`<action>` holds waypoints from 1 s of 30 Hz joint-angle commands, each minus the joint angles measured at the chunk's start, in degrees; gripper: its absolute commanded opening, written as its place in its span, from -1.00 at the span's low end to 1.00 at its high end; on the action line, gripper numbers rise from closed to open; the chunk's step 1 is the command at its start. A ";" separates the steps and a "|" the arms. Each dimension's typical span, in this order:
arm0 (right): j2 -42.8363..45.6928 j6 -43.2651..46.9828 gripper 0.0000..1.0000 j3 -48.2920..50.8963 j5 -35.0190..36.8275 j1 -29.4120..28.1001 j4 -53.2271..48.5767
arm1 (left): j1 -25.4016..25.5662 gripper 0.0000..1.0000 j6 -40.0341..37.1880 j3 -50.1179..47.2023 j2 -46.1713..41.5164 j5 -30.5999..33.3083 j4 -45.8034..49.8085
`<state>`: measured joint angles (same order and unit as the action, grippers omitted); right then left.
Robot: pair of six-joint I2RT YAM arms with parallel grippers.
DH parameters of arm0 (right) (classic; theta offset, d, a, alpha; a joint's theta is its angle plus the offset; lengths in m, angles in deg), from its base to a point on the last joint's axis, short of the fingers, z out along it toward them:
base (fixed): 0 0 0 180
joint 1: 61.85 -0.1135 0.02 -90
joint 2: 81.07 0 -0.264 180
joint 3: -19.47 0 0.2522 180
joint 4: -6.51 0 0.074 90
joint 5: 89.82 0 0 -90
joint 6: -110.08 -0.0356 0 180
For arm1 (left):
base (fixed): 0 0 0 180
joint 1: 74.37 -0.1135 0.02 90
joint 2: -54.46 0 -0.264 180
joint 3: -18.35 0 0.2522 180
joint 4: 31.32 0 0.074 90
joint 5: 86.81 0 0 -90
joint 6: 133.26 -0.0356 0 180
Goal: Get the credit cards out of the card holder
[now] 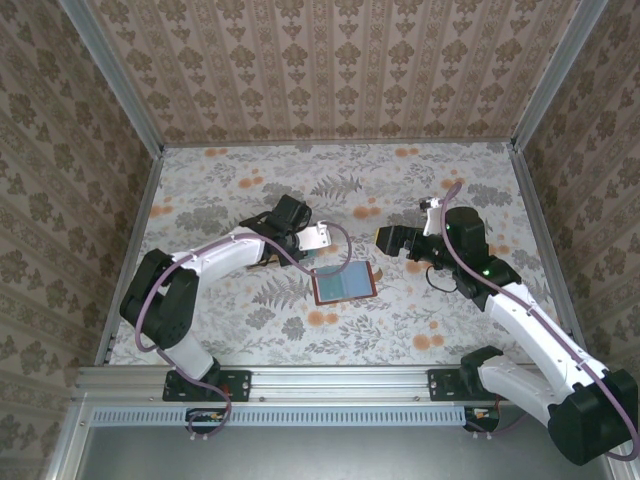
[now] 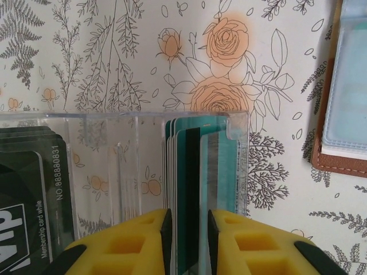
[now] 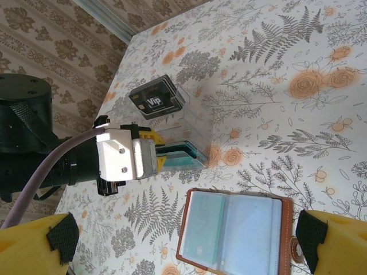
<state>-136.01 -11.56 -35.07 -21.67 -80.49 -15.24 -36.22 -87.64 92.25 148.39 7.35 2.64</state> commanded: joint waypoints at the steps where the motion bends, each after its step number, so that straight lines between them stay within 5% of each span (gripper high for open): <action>1: -0.21 0.50 1.00 -1.33 -1.18 -0.20 0.34 | -0.54 -0.49 0.54 -0.07 0.63 0.31 0.17; 8: -0.32 0.52 1.00 -1.49 -1.02 -0.19 -0.04 | -0.96 -0.48 1.93 0.85 0.29 0.09 0.20; 12: -0.70 0.52 1.00 -1.80 -0.80 -0.24 -0.62 | -1.45 -0.27 5.00 1.51 -1.65 -1.05 0.30; 17: -2.07 0.42 1.00 -2.48 -0.46 -0.30 -2.84 | -2.27 0.18 11.72 1.83 -5.55 -2.27 -0.10; 20: -2.88 0.56 1.00 -2.79 0.18 -0.79 -3.65 | -2.72 0.97 16.67 0.62 -9.39 -2.66 -2.09; 30: -6.67 4.99 1.00 -5.86 8.90 -8.12 -7.50 | -4.50 1.00 36.79 -4.55 -22.78 4.09 -9.19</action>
<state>-141.71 -9.29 -38.39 -16.90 -86.72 -20.52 -39.72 -60.63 90.13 128.85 7.83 -3.61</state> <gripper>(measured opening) 0.999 0.999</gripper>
